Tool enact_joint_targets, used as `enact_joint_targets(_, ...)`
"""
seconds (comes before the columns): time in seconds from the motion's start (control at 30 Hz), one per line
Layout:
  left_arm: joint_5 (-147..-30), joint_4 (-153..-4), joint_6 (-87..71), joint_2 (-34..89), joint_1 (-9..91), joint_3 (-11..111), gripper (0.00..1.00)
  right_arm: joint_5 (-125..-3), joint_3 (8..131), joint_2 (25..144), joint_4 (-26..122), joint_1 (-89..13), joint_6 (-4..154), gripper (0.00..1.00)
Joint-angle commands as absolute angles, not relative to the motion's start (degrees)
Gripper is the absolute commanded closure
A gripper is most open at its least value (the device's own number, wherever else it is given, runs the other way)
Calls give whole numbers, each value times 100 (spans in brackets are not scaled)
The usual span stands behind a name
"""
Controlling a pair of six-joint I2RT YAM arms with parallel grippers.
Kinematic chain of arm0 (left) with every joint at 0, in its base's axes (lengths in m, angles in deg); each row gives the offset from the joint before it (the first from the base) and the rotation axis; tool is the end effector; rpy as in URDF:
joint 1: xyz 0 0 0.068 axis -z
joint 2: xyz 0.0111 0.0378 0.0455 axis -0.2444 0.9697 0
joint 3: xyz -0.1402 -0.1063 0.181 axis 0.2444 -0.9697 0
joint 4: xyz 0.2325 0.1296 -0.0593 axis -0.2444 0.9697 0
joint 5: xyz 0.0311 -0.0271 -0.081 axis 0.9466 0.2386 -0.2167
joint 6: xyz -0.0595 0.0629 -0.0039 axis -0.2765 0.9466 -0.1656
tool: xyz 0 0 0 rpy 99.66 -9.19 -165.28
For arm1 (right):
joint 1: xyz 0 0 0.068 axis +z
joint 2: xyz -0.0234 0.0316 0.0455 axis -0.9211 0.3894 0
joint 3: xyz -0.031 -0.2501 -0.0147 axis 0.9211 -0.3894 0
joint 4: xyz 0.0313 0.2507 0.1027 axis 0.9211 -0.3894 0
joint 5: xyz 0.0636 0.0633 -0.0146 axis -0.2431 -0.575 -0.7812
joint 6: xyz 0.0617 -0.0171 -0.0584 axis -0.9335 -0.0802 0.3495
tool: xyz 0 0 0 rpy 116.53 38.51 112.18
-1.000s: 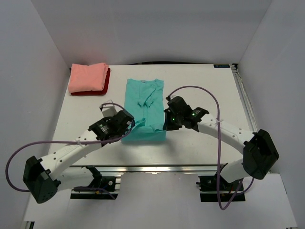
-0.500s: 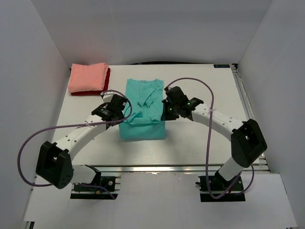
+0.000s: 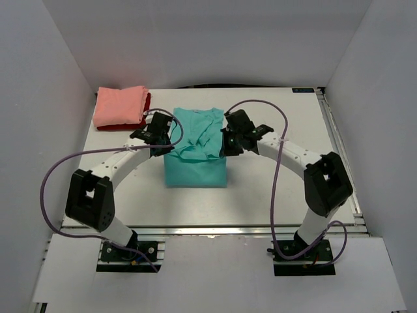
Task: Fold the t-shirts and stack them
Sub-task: Fold the folded rectangular tshirt in 1/3 of the way
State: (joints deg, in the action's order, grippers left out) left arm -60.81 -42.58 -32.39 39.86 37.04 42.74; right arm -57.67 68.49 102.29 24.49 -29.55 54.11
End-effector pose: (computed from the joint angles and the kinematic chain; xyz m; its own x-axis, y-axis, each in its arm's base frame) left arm 0.3334 -0.1130 0.1872 -0.7443 -0.2840 -0.6045 -0.2893 0.9529 -0.0914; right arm 0.3296 0.2560 0.1918 -0.8120 -0.0369 -0.5825 -0.2789 0.9013 0.3316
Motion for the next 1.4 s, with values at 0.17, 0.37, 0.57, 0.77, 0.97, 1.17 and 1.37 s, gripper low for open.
enact_joint_targets(0.17, -6467, -4536, -2774, 4455, 3471, 4941, 100, -5771, 7465, 10550, 2422, -3149, 5593, 100)
enact_joint_targets(0.37, -6591, -4571, -2607, 4797, 3392, 5345, 100, -5754, 7702, 10753, 2387, -3289, 5655, 100)
enact_joint_targets(0.57, -6696, -4641, -2475, 5096, 3269, 5530, 100, -5771, 7948, 11007, 2404, -3360, 5751, 100)
enact_joint_targets(0.77, -6801, -4746, -2404, 5343, 3172, 5610, 100, -5833, 8282, 11420, 2387, -3404, 5813, 100)
enact_joint_targets(0.97, -6959, -4887, -2281, 5650, 3067, 5750, 100, -5850, 8546, 11824, 2395, -3413, 5874, 100)
enact_joint_targets(1.17, -7118, -4957, -2176, 5967, 2997, 5926, 100, -5868, 8757, 12097, 2413, -3413, 5910, 100)
enact_joint_targets(1.37, -7197, -4958, -2088, 6151, 2944, 6066, 100, -5833, 8880, 12264, 2395, -3430, 5936, 100)
